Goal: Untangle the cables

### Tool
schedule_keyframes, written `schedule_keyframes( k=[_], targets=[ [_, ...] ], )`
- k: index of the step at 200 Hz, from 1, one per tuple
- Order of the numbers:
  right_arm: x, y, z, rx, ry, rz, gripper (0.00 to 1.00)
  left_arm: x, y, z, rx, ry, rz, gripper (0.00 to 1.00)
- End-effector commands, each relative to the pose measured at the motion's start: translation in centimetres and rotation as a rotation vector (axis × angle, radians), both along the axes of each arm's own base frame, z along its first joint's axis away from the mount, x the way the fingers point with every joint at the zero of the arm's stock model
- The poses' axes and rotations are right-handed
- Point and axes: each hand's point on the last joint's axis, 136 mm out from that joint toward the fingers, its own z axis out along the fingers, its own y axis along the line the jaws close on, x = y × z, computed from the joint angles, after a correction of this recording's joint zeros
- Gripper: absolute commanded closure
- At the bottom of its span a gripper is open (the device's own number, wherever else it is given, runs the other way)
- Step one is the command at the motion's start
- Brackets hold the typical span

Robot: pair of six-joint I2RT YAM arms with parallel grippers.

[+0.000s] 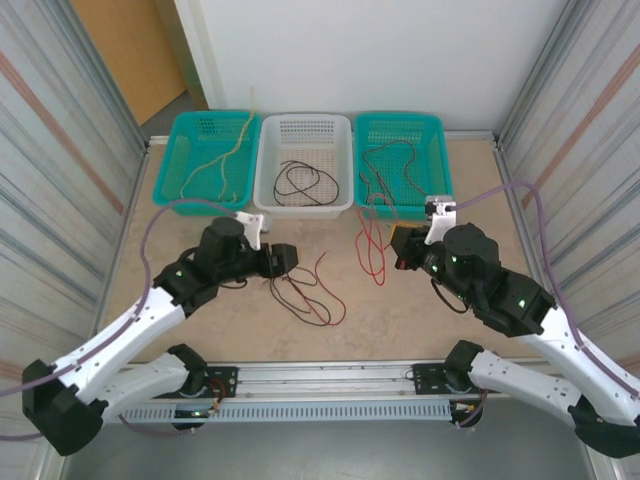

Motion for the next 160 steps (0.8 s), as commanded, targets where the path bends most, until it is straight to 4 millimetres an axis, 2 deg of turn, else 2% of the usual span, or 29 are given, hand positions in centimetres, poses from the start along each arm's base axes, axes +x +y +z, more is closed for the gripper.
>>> schedule_keyframes(
  k=[1, 13, 36, 69, 96, 105, 126, 160],
  targets=[
    [-0.4, 1.7, 2.8, 0.057, -0.062, 0.085, 1.00, -1.2, -1.8, 8.2, -0.245, -0.108, -0.100, 0.41],
    [-0.4, 2.2, 3.2, 0.064, -0.068, 0.100, 1.00, -1.4, -2.5, 9.3, -0.291, -0.111, -0.130, 0.39],
    [-0.4, 3.3, 3.6, 0.073, -0.079, 0.127, 1.00, -1.9, -4.1, 9.7, -0.323, -0.105, -0.185, 0.38],
    [-0.5, 4.6, 3.9, 0.088, -0.081, 0.163, 1.00, -2.8, -6.4, 9.0, -0.284, -0.119, -0.259, 0.44],
    [-0.6, 5.0, 4.4, 0.100, -0.093, 0.174, 1.00, -2.6, -7.2, 7.8, -0.236, -0.097, -0.260, 0.48],
    [-0.7, 5.1, 4.5, 0.103, -0.095, 0.176, 1.00, -2.6, -7.4, 7.6, -0.240, -0.092, -0.260, 0.53],
    [-0.6, 5.2, 4.3, 0.096, -0.093, 0.173, 1.00, -2.5, -7.1, 7.9, -0.250, -0.099, -0.247, 0.76],
    [0.6, 4.0, 2.8, 0.033, -0.081, 0.090, 1.00, -2.8, -6.3, 8.6, -0.239, -0.131, -0.231, 0.92]
  ],
)
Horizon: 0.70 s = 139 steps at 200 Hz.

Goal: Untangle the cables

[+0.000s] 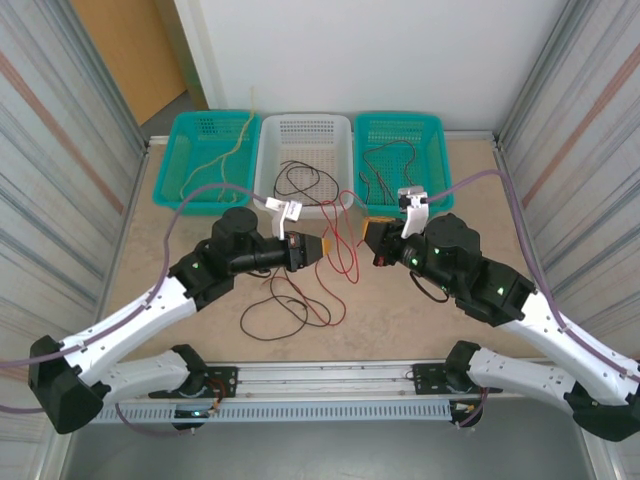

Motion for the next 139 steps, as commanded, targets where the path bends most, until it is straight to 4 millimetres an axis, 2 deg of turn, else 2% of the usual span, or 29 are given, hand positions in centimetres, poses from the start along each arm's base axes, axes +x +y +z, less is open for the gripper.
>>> schedule_keyframes(
  k=[1, 15, 37, 64, 91, 115, 129, 139],
  targets=[
    [0.8, -1.0, 1.0, -0.024, -0.046, -0.063, 1.00, -0.2, 0.7, 2.7, -0.035, -0.075, 0.015, 0.92],
    [1.2, -1.3, 0.3, -0.049, -0.039, -0.082, 1.00, -0.4, 1.0, 2.9, -0.028, -0.084, 0.019, 1.00],
    [1.9, -1.9, -1.2, -0.116, -0.028, -0.126, 1.00, -0.6, 2.0, 3.6, -0.032, -0.112, 0.047, 1.00],
    [4.3, -3.8, -5.3, -0.254, 0.029, -0.239, 1.00, -0.7, 4.1, 5.9, -0.087, -0.169, 0.113, 1.00],
    [6.2, -6.2, -10.5, -0.321, 0.144, -0.331, 1.00, -0.8, 8.2, 9.2, -0.192, -0.245, 0.250, 1.00],
    [6.8, -8.1, -13.3, -0.341, 0.199, -0.406, 1.00, -1.1, 12.6, 10.9, -0.224, -0.298, 0.410, 1.00],
    [7.2, -9.6, -14.0, -0.355, 0.215, -0.457, 1.00, -0.9, 15.2, 10.6, -0.186, -0.297, 0.522, 1.00],
    [7.6, -11.1, -14.0, -0.360, 0.227, -0.517, 1.00, -0.4, 17.4, 9.5, -0.117, -0.265, 0.633, 1.00]
  ],
)
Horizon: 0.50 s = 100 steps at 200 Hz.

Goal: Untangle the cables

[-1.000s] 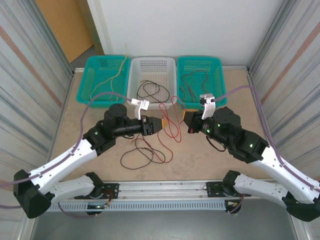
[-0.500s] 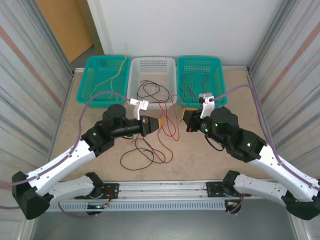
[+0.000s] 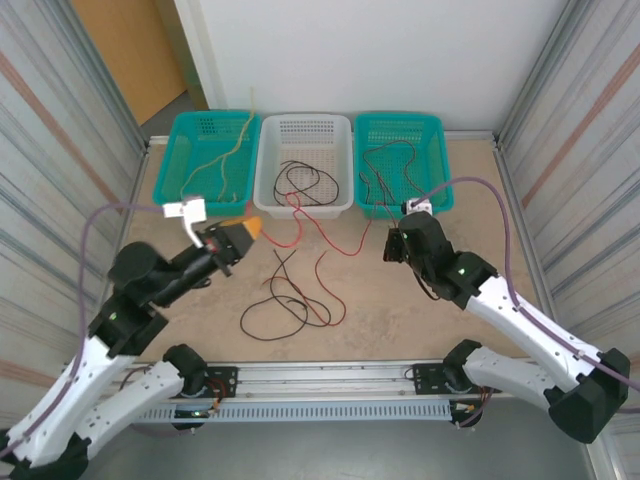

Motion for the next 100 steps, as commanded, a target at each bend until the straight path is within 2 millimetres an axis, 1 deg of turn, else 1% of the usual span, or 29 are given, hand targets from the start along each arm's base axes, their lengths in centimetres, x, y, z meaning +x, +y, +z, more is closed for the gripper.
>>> schedule_keyframes(
  k=[1, 14, 26, 33, 39, 51, 72, 87, 100],
  targets=[
    [1.0, -3.2, 0.4, -0.002, -0.016, -0.145, 1.00, 1.4, 5.0, -1.4, 0.053, 0.078, 0.266, 1.00],
    [1.4, -5.5, 0.9, 0.017, -0.009, -0.228, 1.00, 1.9, 9.1, -4.3, 0.169, 0.231, 0.472, 1.00],
    [1.6, -7.5, 1.9, 0.073, -0.022, -0.289, 1.00, 1.5, 12.7, -6.5, 0.275, 0.352, 0.638, 1.00],
    [1.7, -8.5, 2.7, 0.113, -0.035, -0.313, 1.00, 1.2, 14.1, -7.3, 0.322, 0.387, 0.696, 1.00],
    [1.7, -9.2, 3.2, 0.148, -0.044, -0.331, 1.00, 1.0, 14.8, -7.9, 0.350, 0.407, 0.727, 1.00],
    [1.9, -10.3, 4.4, 0.208, -0.061, -0.351, 1.00, 0.8, 15.3, -8.8, 0.371, 0.431, 0.742, 1.00],
    [2.4, -10.6, 6.0, 0.248, -0.076, -0.341, 1.00, 1.0, 15.5, -10.3, 0.389, 0.481, 0.761, 1.00],
    [2.6, -10.0, 6.9, 0.265, -0.078, -0.311, 1.00, 1.3, 15.0, -10.9, 0.367, 0.487, 0.748, 1.00],
    [2.6, -8.4, 7.8, 0.314, -0.091, -0.234, 1.00, 2.0, 13.3, -10.5, 0.282, 0.435, 0.673, 1.00]
  ],
)
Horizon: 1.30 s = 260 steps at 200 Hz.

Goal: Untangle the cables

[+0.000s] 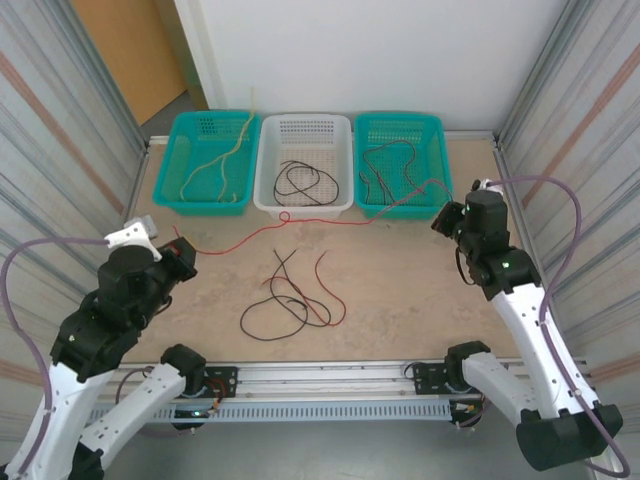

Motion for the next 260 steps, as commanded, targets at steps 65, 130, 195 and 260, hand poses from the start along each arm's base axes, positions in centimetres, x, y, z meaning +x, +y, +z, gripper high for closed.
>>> schedule_keyframes(
  k=[65, 130, 195, 260],
  targets=[
    [-0.1, 9.3, 5.8, 0.018, -0.128, 0.323, 1.00, 2.2, -11.4, 1.7, -0.340, -0.223, -0.500, 0.57],
    [7.8, 3.7, 14.5, 0.075, -0.290, 0.098, 1.00, 3.6, -10.9, -2.8, -0.260, -0.077, -0.427, 0.21],
    [15.3, -1.2, 19.7, 0.098, -0.374, 0.002, 1.00, 4.7, -11.5, -5.3, -0.224, -0.048, -0.432, 0.25],
    [22.8, -2.6, 17.3, 0.032, -0.329, -0.012, 1.00, 6.0, -12.2, -8.5, -0.177, 0.041, -0.430, 0.27]
  ],
)
